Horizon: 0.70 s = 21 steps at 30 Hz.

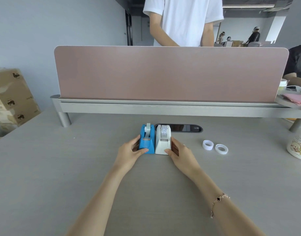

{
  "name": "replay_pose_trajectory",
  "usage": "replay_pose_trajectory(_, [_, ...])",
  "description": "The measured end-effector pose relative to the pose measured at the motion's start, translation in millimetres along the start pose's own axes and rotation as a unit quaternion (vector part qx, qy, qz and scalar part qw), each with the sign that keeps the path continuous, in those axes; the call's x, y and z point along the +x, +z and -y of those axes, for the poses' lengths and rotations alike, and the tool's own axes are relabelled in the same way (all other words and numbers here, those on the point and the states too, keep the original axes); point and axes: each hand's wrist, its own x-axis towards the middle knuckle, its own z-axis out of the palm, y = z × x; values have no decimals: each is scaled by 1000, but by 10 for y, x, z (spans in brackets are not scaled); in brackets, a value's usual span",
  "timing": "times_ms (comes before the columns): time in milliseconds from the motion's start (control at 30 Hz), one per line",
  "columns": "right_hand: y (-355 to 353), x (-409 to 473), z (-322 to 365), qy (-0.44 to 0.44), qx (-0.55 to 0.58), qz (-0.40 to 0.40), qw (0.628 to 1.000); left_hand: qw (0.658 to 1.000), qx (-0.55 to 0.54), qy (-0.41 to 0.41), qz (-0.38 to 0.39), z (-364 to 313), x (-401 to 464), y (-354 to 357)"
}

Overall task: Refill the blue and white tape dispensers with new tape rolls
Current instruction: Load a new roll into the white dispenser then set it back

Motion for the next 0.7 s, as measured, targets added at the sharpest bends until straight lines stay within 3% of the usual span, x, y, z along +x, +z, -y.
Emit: replay_pose_trajectory(700, [-9, -5, -1, -1, -13, 7, 1000, 1000, 23, 4, -7, 35, 16, 23])
